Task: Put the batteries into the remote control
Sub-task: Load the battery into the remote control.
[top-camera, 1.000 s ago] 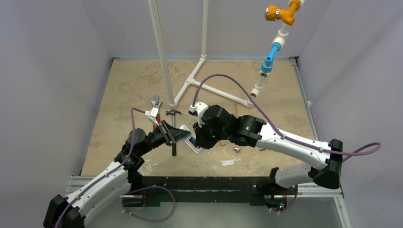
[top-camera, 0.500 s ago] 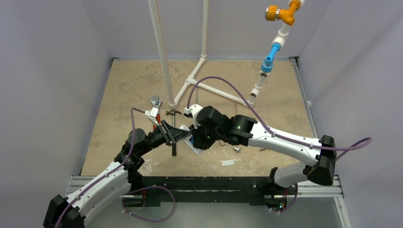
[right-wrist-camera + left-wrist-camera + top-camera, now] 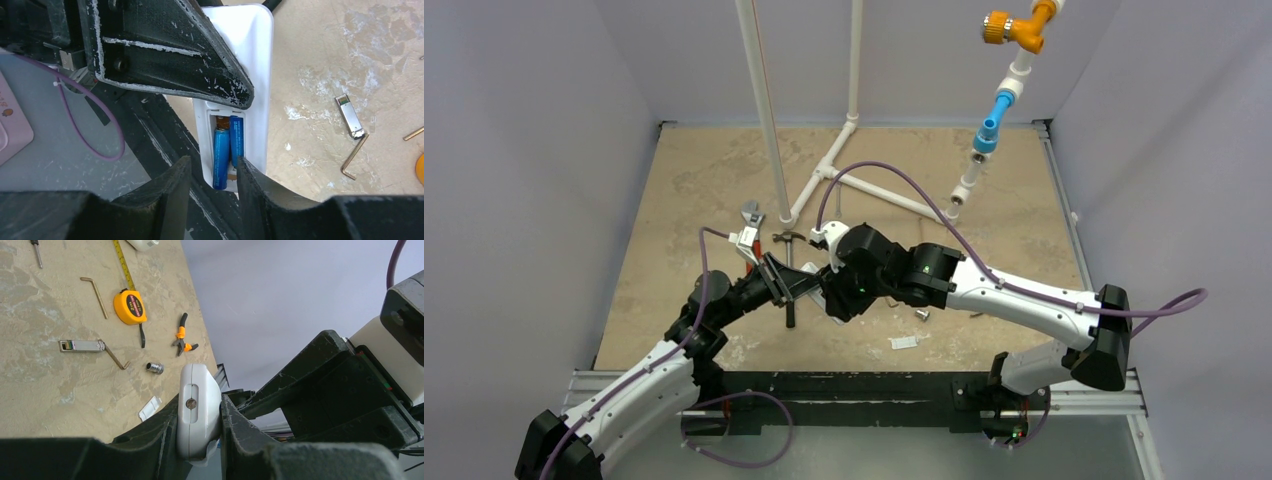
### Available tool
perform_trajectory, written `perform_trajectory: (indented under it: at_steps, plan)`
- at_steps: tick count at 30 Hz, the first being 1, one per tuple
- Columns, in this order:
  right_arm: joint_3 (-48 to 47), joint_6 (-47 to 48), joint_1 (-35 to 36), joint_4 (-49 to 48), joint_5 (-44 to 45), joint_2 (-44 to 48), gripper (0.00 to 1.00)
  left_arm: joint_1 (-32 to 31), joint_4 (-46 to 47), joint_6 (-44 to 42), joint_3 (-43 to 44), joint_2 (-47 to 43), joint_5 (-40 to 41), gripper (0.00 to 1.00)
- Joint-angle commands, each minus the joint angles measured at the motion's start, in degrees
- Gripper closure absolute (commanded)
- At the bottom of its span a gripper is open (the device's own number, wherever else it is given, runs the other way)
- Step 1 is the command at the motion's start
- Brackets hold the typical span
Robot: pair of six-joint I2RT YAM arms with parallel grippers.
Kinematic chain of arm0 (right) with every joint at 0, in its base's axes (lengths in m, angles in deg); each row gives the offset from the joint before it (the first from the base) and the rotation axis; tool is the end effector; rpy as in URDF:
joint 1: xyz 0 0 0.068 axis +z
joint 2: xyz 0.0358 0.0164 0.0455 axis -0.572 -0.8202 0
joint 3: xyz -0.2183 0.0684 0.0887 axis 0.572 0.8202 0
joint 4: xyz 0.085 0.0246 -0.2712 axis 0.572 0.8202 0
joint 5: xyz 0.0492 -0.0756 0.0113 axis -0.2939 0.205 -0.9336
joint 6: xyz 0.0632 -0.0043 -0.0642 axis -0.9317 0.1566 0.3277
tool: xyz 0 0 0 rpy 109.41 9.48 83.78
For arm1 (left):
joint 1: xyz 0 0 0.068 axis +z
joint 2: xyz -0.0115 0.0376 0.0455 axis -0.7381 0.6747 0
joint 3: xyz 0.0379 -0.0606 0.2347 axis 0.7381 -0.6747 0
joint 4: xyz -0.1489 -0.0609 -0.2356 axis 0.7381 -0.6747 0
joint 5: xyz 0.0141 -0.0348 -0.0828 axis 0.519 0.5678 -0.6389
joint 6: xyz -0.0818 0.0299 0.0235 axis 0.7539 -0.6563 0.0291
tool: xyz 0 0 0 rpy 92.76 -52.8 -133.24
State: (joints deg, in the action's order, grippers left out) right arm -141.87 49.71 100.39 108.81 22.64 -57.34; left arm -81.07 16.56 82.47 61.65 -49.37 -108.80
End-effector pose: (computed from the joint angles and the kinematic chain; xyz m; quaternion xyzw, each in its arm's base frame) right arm 0.1480 0.3292 0.2648 -0.3507 0.8557 0.2688 0.2694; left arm 0.1930 -0.1625 0.1950 -0.0979 0.7126 -0.6151 0.3228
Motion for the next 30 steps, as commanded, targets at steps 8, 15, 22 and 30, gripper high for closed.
perform_trajectory:
  at_steps: [8,15,22,30]
  plan:
    - [-1.13,1.48,0.02,-3.65,2.48,6.58,0.52,-0.07,3.74,2.22,1.37,0.23,-2.85,1.00]
    - [8.16,11.12,0.03,-14.67,3.04,16.44,0.50,-0.08,5.73,4.28,1.43,1.82,-5.55,1.00]
    - [25.90,29.99,-0.06,-30.46,-4.74,30.62,0.49,-0.08,3.38,3.84,1.74,0.70,-6.51,1.00]
    - [33.35,44.90,-0.08,-33.80,-17.34,35.69,0.61,-0.10,3.31,3.83,1.90,0.81,-7.13,1.00]
